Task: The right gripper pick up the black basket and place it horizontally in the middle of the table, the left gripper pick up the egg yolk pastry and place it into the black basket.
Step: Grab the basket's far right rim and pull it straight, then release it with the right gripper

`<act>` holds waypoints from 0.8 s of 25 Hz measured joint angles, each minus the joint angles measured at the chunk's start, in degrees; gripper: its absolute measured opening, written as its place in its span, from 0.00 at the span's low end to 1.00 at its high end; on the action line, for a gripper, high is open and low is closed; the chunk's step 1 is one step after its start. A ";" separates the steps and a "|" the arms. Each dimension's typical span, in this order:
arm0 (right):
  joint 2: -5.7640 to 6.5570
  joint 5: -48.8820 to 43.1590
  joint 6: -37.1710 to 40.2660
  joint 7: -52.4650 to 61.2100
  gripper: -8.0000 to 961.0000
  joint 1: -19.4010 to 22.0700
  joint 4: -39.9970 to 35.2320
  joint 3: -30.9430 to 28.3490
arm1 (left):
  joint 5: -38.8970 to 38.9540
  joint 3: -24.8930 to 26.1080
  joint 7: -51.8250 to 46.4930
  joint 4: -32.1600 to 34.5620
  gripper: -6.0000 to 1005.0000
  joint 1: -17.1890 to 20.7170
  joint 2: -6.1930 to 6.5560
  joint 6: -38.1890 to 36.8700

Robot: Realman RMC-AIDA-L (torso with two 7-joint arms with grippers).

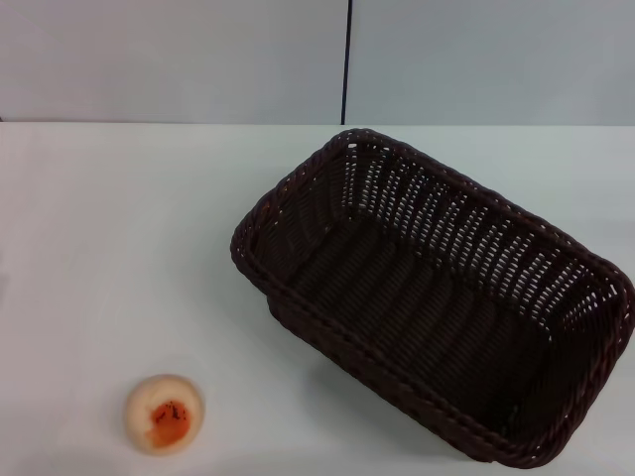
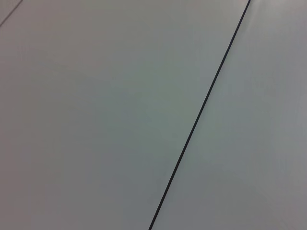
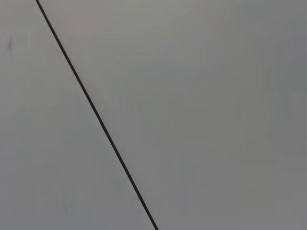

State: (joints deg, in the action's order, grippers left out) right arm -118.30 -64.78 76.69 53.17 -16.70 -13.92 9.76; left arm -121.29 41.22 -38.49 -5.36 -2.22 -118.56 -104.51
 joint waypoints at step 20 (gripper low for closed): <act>1.33 -29.55 4.60 21.76 0.55 -3.05 -18.90 2.52 | 0.44 0.09 0.00 0.01 0.81 -0.08 0.09 -0.01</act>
State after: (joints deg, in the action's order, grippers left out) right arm -116.97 -94.34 81.29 74.93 -19.75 -32.83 12.28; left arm -120.85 41.31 -38.49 -5.36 -2.30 -118.47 -104.52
